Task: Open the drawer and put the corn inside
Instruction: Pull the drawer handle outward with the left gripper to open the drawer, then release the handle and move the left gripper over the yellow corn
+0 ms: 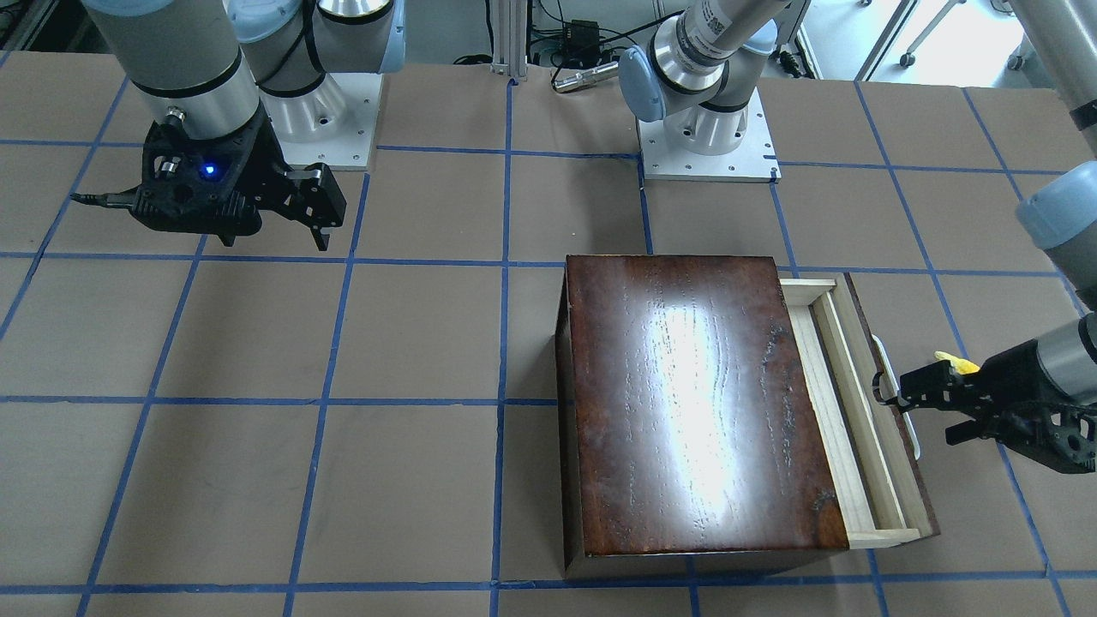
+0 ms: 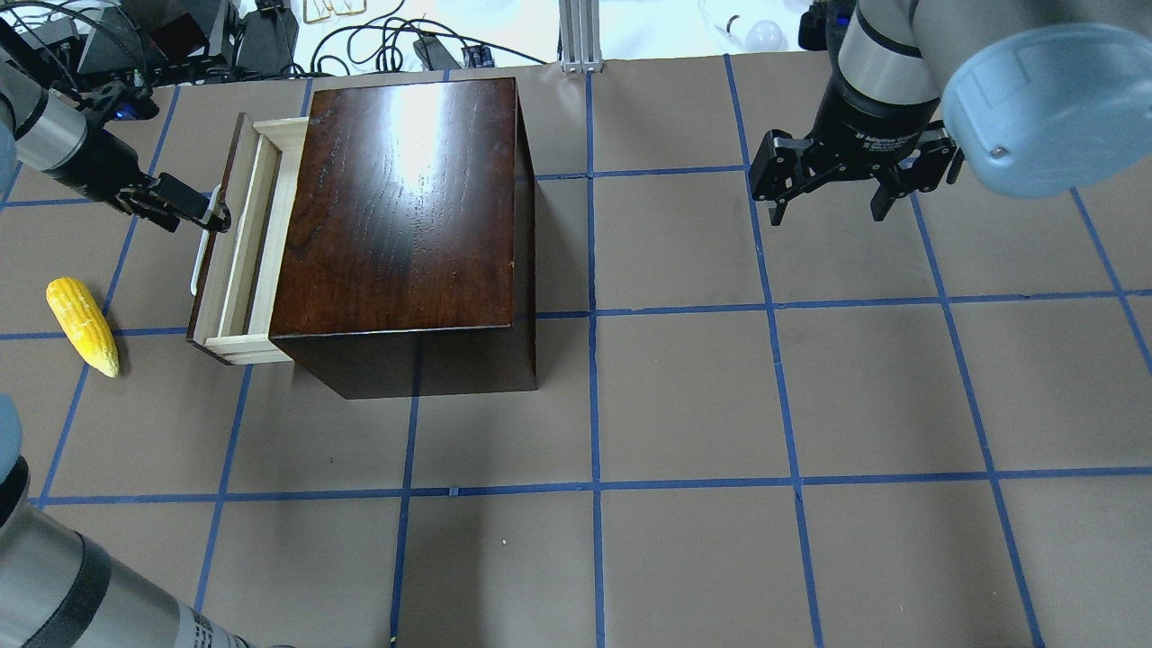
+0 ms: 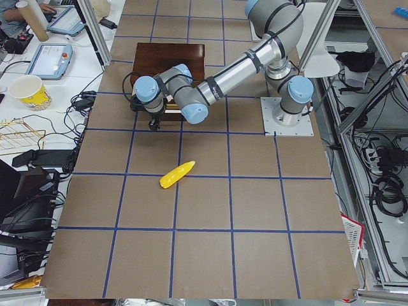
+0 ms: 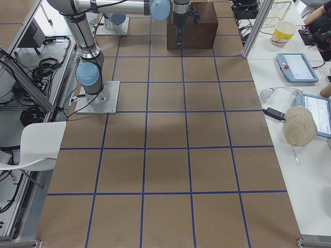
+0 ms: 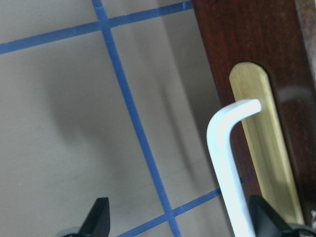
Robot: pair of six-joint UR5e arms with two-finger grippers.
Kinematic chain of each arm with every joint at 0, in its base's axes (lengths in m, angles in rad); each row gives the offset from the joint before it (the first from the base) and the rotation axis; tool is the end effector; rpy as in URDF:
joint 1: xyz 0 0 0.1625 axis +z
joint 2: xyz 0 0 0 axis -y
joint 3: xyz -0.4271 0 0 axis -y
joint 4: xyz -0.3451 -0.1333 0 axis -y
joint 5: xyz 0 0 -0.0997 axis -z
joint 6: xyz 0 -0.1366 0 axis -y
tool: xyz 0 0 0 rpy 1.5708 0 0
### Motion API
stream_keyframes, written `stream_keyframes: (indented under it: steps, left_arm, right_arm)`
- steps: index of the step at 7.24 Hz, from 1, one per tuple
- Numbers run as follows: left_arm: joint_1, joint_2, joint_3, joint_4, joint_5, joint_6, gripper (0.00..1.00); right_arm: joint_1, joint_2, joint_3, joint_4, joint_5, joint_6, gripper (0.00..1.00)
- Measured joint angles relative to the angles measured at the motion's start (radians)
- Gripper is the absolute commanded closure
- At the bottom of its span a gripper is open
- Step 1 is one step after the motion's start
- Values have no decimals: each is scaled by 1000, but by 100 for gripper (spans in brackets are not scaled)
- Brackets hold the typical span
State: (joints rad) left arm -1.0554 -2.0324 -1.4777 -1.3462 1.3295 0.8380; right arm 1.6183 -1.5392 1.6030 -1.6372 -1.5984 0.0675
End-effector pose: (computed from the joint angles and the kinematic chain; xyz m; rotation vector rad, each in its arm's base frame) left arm 0.1473 -0.5967 0.2750 -0.4352 -2.8303 0.0565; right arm 0.1511 -0.4513 0.4311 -0.0312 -3.1140 0.0065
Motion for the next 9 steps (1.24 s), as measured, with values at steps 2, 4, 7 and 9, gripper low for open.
stream_keyframes:
  steps: [2, 4, 7, 9]
  left_arm:
    - [16, -5, 13, 0, 7, 34, 0]
    - [29, -17, 28, 1, 9, 64, 0]
    - [42, -5, 36, -8, 14, 57, 0]
    - [59, 34, 42, -20, 42, -37, 0]
  right_arm:
    - [0, 0, 0, 0, 0, 0, 0]
    - [0, 0, 0, 0, 0, 0, 0]
    - [0, 0, 0, 0, 0, 0, 0]
    - [0, 0, 0, 0, 0, 0, 0]
